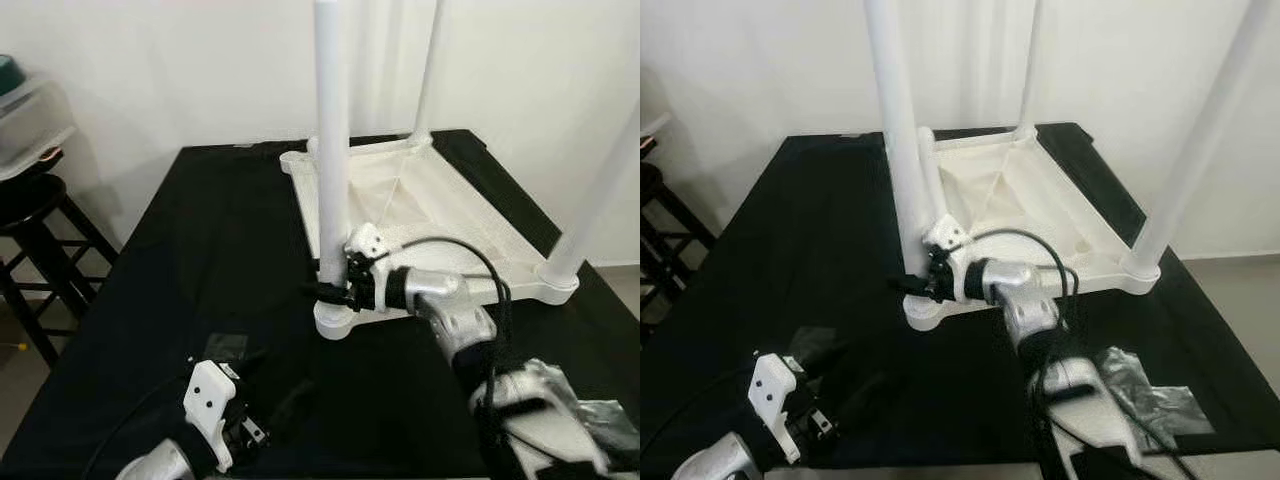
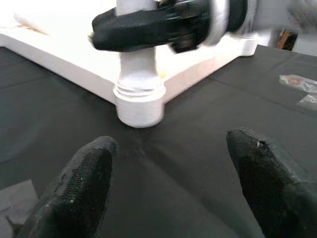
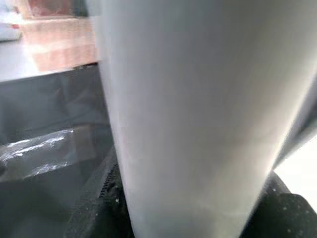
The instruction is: Building children table
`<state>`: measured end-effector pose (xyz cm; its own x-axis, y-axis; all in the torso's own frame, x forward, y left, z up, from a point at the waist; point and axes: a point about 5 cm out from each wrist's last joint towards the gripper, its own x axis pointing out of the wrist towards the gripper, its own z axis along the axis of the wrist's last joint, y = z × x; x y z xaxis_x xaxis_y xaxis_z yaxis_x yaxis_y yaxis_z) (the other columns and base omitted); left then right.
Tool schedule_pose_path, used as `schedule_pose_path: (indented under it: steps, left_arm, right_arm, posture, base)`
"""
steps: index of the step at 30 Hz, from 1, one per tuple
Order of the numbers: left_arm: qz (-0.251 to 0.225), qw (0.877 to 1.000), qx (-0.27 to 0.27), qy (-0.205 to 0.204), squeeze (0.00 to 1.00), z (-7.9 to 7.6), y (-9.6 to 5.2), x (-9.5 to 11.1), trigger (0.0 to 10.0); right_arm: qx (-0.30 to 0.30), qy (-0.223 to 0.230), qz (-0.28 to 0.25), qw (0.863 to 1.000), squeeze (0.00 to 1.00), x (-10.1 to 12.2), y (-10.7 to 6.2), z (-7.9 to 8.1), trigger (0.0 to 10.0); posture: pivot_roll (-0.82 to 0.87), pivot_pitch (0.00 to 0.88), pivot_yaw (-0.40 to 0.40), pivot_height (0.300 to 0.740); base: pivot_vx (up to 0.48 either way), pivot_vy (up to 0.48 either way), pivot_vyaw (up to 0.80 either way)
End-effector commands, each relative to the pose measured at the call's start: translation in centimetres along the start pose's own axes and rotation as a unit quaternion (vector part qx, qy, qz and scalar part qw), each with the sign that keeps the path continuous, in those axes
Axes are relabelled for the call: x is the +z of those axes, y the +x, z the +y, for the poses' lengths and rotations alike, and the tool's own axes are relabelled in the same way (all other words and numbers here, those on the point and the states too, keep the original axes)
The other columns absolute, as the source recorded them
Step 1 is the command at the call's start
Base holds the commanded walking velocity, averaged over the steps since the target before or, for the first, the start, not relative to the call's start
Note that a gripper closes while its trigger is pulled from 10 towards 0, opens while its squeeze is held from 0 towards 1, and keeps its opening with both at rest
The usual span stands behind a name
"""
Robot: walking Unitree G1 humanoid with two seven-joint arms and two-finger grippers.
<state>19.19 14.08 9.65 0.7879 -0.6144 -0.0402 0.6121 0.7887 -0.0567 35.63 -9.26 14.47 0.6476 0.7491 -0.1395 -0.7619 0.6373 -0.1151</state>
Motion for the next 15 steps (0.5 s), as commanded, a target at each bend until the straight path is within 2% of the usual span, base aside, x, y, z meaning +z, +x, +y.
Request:
schedule_pose_path:
  steps: [1,3,4,5,6,7,8,9,15]
  left_arm:
    - [0.003,1.0,-0.002,0.001,0.0,0.0,-0.4,0.0,10.0]
    - [0.003,1.0,-0.002,0.001,0.0,0.0,-0.4,0.0,10.0]
    - [0.003,1.0,-0.001,0.001,0.0,0.0,-0.5,0.1,10.0]
    - [0.004,1.0,-0.001,0.0,0.0,0.2,-0.5,0.1,10.0]
    - [0.004,1.0,-0.001,0.0,0.0,0.2,-0.5,0.1,10.0]
    - [0.005,1.0,-0.002,-0.002,0.0,0.3,-0.4,0.1,10.0]
    - [0.005,1.0,-0.002,-0.002,0.0,0.3,-0.4,0.1,10.0]
    - [0.007,1.0,-0.006,-0.002,0.0,0.3,-0.3,0.0,10.0]
    - [0.003,1.0,0.007,0.002,0.0,0.5,-0.2,0.1,10.0]
  right_arm:
    - [-0.232,0.008,0.051,0.971,0.0,-2.0,-1.4,-1.6,0.0]
    - [-0.232,0.008,0.051,0.971,0.0,-2.0,-1.4,-1.6,0.0]
    - [-0.325,0.04,0.048,0.944,0.0,-2.8,-2.3,-0.5,0.0]
    - [-0.313,0.059,0.044,0.947,0.0,-3.2,-1.8,1.9,0.0]
    - [-0.313,0.059,0.044,0.947,0.0,-3.2,-1.8,1.9,0.0]
    - [-0.272,0.057,0.032,0.96,0.0,-2.8,-1.1,3.3,0.0]
    - [-0.272,0.057,0.032,0.96,0.0,-2.8,-1.1,3.3,0.0]
    - [-0.221,0.043,0.021,0.974,0.0,-1.9,0.0,3.9,0.0]
    - [-0.221,0.047,0.016,0.974,0.0,-1.4,0.8,3.6,0.0]
  posture:
    - [-0.06,0.057,0.025,0.74]
    - [-0.06,0.057,0.025,0.74]
    - [-0.06,0.058,0.032,0.74]
    - [-0.09,0.063,0.066,0.74]
    - [-0.09,0.063,0.066,0.74]
    - [-0.08,0.057,0.058,0.74]
    - [-0.08,0.057,0.058,0.74]
    - [-0.08,0.052,0.052,0.74]
    - [-0.07,0.046,0.046,0.74]
  base:
    - [0.0,0.0,0.0]
    - [0.0,0.0,0.0]
    - [0.0,0.0,0.0]
    - [0.0,0.0,0.0]
    - [0.0,0.0,0.0]
    - [0.0,0.0,0.0]
    - [0.0,0.0,0.0]
    - [0.0,0.0,0.0]
    - [0.0,0.0,0.0]
